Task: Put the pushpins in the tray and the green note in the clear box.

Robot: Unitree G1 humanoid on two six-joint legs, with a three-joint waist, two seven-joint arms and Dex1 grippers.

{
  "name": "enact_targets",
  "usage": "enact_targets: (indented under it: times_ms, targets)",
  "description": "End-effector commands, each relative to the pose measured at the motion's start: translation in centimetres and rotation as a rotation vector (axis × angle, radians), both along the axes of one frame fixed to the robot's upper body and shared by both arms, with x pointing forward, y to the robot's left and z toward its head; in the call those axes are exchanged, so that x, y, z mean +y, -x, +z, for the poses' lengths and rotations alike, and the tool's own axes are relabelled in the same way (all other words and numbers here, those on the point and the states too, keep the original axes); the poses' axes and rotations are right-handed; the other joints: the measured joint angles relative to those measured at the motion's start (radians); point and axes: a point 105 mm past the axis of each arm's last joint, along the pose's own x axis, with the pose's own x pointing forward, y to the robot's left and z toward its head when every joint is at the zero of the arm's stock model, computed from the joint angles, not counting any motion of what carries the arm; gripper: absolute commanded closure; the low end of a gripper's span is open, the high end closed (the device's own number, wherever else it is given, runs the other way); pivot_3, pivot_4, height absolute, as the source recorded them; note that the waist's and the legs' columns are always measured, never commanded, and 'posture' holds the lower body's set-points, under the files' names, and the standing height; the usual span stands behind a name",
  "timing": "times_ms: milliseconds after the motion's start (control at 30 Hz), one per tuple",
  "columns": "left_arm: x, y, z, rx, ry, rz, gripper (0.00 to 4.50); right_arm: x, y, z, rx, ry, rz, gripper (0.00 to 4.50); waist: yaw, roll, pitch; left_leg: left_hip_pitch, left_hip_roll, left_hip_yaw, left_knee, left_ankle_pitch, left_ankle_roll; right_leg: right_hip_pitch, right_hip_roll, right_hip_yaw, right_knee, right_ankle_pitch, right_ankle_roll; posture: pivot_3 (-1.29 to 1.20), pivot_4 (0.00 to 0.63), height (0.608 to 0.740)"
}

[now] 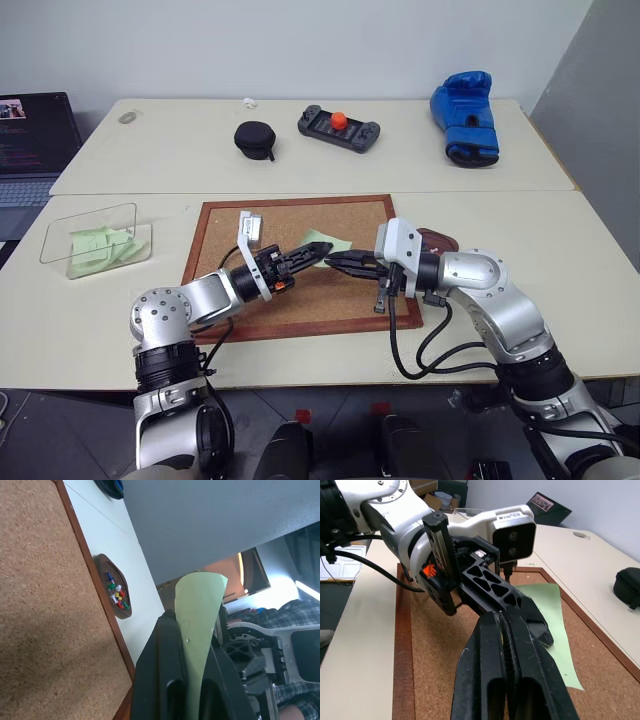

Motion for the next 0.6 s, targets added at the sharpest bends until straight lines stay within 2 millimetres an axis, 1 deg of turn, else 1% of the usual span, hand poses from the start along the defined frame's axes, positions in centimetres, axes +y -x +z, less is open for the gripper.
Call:
enact_targets:
  times_ms: [33, 267, 467, 533, 567, 600]
  targets:
    - [-0.1, -0.2, 1.3, -0.083, -0.019, -0.008, 4.46, 0.2, 0.3, 1.8, -0.004, -0.059, 0.012, 4.5, 0.0, 0.0, 0.0, 0.0, 0.0, 0.0, 0.0, 0.0, 0.0, 0.0, 0.0, 0.0, 0.0, 0.0, 0.0, 0.0, 0.15, 0.74]
    - [-0.3, 0.1, 0.8, -0.118, -0.071, -0.039, 4.46, 0.4, 0.8, 2.8, 0.111, -0.133, 0.018, 4.5, 0.0, 0.0, 0.0, 0.0, 0.0, 0.0, 0.0, 0.0, 0.0, 0.0, 0.0, 0.0, 0.0, 0.0, 0.0, 0.0, 0.15, 0.74]
    - [-0.4, 0.0, 0.7, -0.136, -0.093, -0.041, 4.46, -0.1, 0.3, 3.1, 0.164, -0.165, -0.036, 4.5, 0.0, 0.0, 0.0, 0.0, 0.0, 0.0, 0.0, 0.0, 0.0, 0.0, 0.0, 0.0, 0.0, 0.0, 0.0, 0.0, 0.15, 0.74]
    - [-0.4, -0.2, 0.8, -0.169, -0.123, -0.036, 4.46, -0.6, -0.1, 3.1, 0.16, -0.166, -0.071, 4.5, 0.0, 0.0, 0.0, 0.0, 0.0, 0.0, 0.0, 0.0, 0.0, 0.0, 0.0, 0.0, 0.0, 0.0, 0.0, 0.0, 0.15, 0.74]
    - [-0.4, -0.3, 1.1, -0.196, -0.145, -0.035, 4.46, -1.1, -0.4, 3.0, 0.157, -0.169, -0.101, 4.5, 0.0, 0.0, 0.0, 0.0, 0.0, 0.0, 0.0, 0.0, 0.0, 0.0, 0.0, 0.0, 0.0, 0.0, 0.0, 0.0, 0.15, 0.74]
    - [-0.6, -0.3, 1.5, -0.242, -0.18, -0.039, 4.46, -2.0, -0.9, 2.9, 0.154, -0.171, -0.156, 4.5, 0.0, 0.0, 0.0, 0.0, 0.0, 0.0, 0.0, 0.0, 0.0, 0.0, 0.0, 0.0, 0.0, 0.0, 0.0, 0.0, 0.15, 0.74]
